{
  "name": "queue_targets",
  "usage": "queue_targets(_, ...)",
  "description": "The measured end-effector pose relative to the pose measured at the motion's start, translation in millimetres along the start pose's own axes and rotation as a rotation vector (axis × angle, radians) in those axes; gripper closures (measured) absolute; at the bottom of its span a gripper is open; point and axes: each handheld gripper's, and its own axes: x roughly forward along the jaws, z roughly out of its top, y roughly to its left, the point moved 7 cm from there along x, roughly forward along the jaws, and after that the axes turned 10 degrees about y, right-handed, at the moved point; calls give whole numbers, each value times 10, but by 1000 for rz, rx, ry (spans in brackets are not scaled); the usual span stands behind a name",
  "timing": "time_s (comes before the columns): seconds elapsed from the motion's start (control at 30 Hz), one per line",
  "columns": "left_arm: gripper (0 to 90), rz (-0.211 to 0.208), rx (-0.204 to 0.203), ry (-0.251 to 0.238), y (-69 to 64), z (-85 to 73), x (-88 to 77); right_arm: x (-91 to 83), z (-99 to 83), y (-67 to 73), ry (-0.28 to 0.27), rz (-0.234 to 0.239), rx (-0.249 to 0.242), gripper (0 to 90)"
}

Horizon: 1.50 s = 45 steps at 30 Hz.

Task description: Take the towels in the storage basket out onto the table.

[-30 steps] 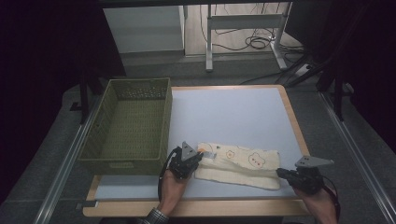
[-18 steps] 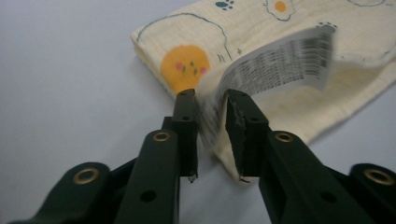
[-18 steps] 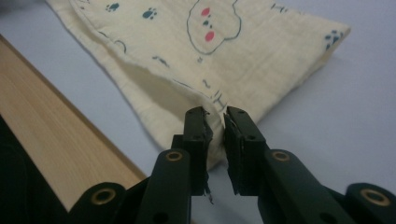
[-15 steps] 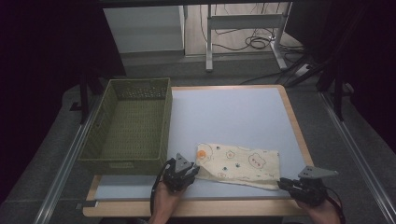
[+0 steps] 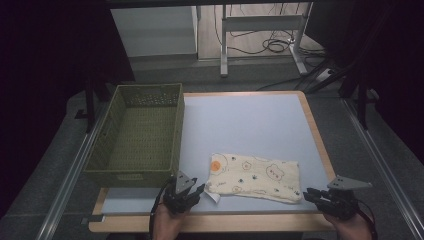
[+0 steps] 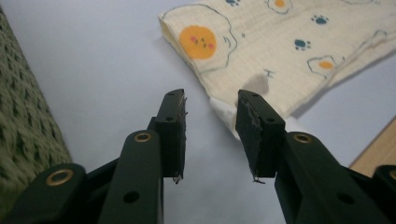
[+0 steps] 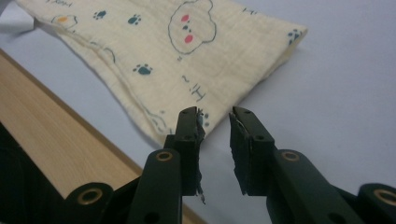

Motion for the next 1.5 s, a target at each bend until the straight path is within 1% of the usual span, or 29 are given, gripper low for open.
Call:
queue_targets(0.13, 642, -37, -2, 4, -8, 165, 149, 45, 100, -41, -10, 3, 10, 726)
queue_targets(0.3, 679, -26, 23, 13, 14, 487, 373, 133, 281, -123, -22, 13, 27, 752)
queue_targets(0.33, 697, -16, 27, 18, 54, 625, 451, 159, 377, -173, -33, 10, 34, 771)
queue_targets(0.37, 697, -16, 27, 18, 54, 625, 451, 174, 426, -201, -39, 9, 41, 775)
queue_targets(0.43, 696, -8, 25, 26, 110, 742, 533, 193, 475, -233, -43, 6, 47, 775)
queue_targets(0.47, 659, -4, 25, 40, 139, 783, 583, 242, 562, -308, -46, -6, 57, 766)
queue_targets(0.5, 659, 0, 25, 56, 171, 812, 629, 242, 562, -308, -46, -6, 57, 766)
queue_targets(0.53, 588, 26, 28, 70, 218, 854, 718, 309, 628, -388, -39, -32, 66, 711)
queue_targets(0.57, 546, 26, 28, 70, 218, 854, 718, 350, 651, -434, -33, -50, 69, 676)
queue_targets(0.6, 529, 34, 24, 95, 255, 861, 812, 393, 665, -469, -24, -57, 79, 646)
queue_targets(0.63, 529, 34, 24, 95, 255, 861, 812, 393, 665, -469, -24, -57, 79, 646)
queue_targets(0.67, 535, 34, 17, 109, 268, 855, 864, 484, 679, -536, -9, -68, 89, 600)
queue_targets(0.7, 574, 40, 14, 124, 286, 845, 912, 523, 678, -555, 0, -70, 91, 599)
queue_targets(0.73, 646, 22, 3, 139, 310, 824, 991, 562, 675, -568, 8, -71, 88, 608)
queue_targets(0.77, 709, 22, 3, 139, 310, 824, 991, 562, 675, -568, 8, -71, 88, 608)
queue_targets(0.8, 709, 13, -2, 141, 317, 815, 1016, 595, 665, -573, 20, -72, 89, 641)
queue_targets(0.83, 809, 11, -2, 131, 322, 816, 1023, 620, 650, -570, 32, -67, 89, 727)
queue_targets(0.87, 859, 4, -2, 124, 329, 827, 1015, 637, 634, -559, 42, -68, 90, 790)
queue_targets(0.9, 872, 6, -6, 108, 339, 849, 997, 644, 625, -551, 44, -73, 81, 849)
queue_targets(1.0, 880, 25, -6, 79, 382, 946, 941, 601, 625, -521, 36, -71, 73, 866)
queue_targets(1.1, 862, 55, 15, 114, 425, 990, 1024, 553, 630, -515, 21, -68, 79, 864)
queue_targets(1.13, 784, 72, 31, 158, 434, 980, 1104, 589, 595, -523, 51, -73, 75, 835)
queue_targets(1.17, 727, 72, 31, 158, 434, 980, 1104, 589, 595, -523, 51, -73, 75, 835)
queue_targets(1.2, 727, 98, 39, 153, 442, 988, 1107, 604, 580, -534, 60, -82, 69, 789)
queue_targets(1.23, 678, 100, 34, 138, 446, 1003, 1093, 596, 575, -537, 53, -84, 72, 765)
queue_targets(1.27, 604, 85, 26, 122, 451, 1036, 1063, 530, 588, -547, 19, -87, 83, 710)
queue_targets(1.37, 577, 88, 34, 130, 461, 1051, 1062, 467, 613, -564, -11, -99, 96, 667)
queue_targets(1.4, 546, 85, 31, 135, 466, 1050, 1075, 461, 633, -584, -10, -108, 101, 615)
queue_targets(1.5, 528, 57, 12, 165, 495, 1004, 1140, 515, 645, -591, -1, -102, 112, 576)
